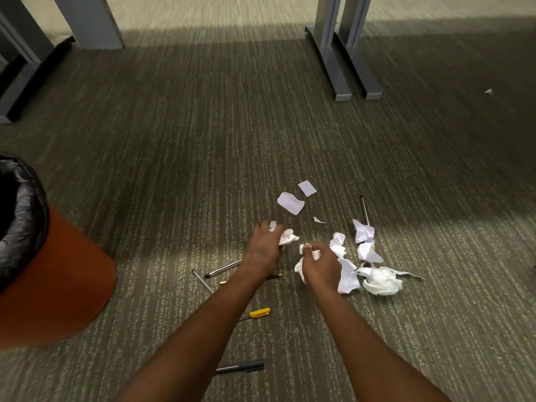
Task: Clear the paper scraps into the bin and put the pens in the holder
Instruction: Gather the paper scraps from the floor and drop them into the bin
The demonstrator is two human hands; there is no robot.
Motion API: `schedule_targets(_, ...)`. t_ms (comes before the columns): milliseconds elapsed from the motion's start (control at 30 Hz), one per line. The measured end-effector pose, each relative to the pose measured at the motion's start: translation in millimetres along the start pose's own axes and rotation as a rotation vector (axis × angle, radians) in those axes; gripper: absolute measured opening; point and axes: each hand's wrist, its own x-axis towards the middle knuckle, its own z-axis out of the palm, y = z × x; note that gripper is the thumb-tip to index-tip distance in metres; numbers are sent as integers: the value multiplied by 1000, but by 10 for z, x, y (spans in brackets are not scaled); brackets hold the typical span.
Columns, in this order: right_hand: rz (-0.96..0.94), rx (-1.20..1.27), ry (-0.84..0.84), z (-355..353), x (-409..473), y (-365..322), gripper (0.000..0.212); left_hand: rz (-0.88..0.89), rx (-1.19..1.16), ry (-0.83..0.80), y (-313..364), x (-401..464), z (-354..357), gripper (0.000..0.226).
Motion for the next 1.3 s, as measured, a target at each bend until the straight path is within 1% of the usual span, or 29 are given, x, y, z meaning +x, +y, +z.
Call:
schedule_targets(33,142,175,-36,15,-8,-87,17,-37,-83,11,-15,-64,-42,49)
schedule_targets(100,312,530,-149,87,-6,-189,30,-83,-227,26,-47,-229,-192,47)
schedule_targets(133,356,671,-210,117,-34,-263,33,-89,-269,29,-74,-321,-265,45)
schedule_targets(167,377,759,-259,130,-99,-379,36,-97,-278,24,-89,-430,-364,44)
schedule_targets(200,383,792,-303,142,-185,-499,39,-104,-266,25,-114,-527,-454,43)
schedule_targets(267,318,761,-427,168,-435,-763,44,-141,-211,30,-147,-736,-722,44)
schedule_targets(333,183,641,-491,216,-754,-1006,53,-175,-193,54,-175,-915,-1059,45)
schedule_targets(367,119,598,-477,242,-908,-1091,50,-194,-205,61,-165,-1003,-1242,46)
schedule_targets(433,13,610,-442,292,-1167,-1248,32,-250,-288,101,-169,-1191,-1549,46)
schedule_targets(467,-23,635,-439,310,-1287,-1329,22,-295,-385,139,-170,-1311,-1707,45)
schedule_targets(500,-48,657,-443,317,-1383,-1412,15,-355,-530,177,-146,-1434,-1865,42)
schedule_targets(567,-68,706,-463,326,-1584,-1597,8,-436,-933,254,-112,-1672,-2156,37)
schedule_targets(600,-68,734,-474,336,-1684,-1698,8,-450,-1127,293,-99,-1764,-2293,38)
schedule_targets(667,-69,786,-505,373,-1899,-1917,10,-444,-1397,404,-73,-1911,-2559,43)
schedule_targets(700,-77,817,-522,387,-1999,-2028,10,-433,-1528,460,-37,-1966,-2701,40)
schedule_targets(767,-95,877,-567,456,-2232,-2289,9,-398,-1786,554,-60,-2085,-2989,27)
schedule_targets(800,-103,898,-588,500,-2345,-2416,9,-372,-1892,575,-107,-2163,-3126,29)
schedule_targets(833,-108,913,-617,543,-2459,-2554,11,-355,-1992,594,-183,-2247,-3253,38)
schedule_targets(900,-92,904,-683,632,-2666,-2809,14,-340,-2096,659,-402,-2407,-3461,65)
schedule_targets(933,-71,872,-723,698,-2775,-2923,15,-339,-2124,709,-547,-2500,-3545,75)
schedule_targets(1033,33,731,-872,984,-3040,-3163,17,-363,-2202,851,-943,-2760,-3727,81)
schedule_targets(1067,75,670,-929,1089,-3121,-3218,22,-392,-2223,905,-1085,-2831,-3745,82)
schedule_targets(1100,109,610,-976,1175,-3210,-3268,33,-413,-2247,950,-1211,-2899,-3754,83)
schedule_targets(1167,160,507,-1082,1347,-3330,-3312,66,-462,-2268,1025,-1441,-3017,-3748,85)
schedule_targets(1200,190,483,-1130,1398,-3366,-3316,77,-498,-2272,1048,-1527,-3052,-3736,86)
schedule_targets(1233,214,470,-1164,1408,-3424,-3327,78,-530,-2273,1065,-1599,-3087,-3721,86)
schedule_targets(1300,247,498,-1183,1419,-3488,-3334,54,-585,-2280,1089,-1715,-3127,-3662,86)
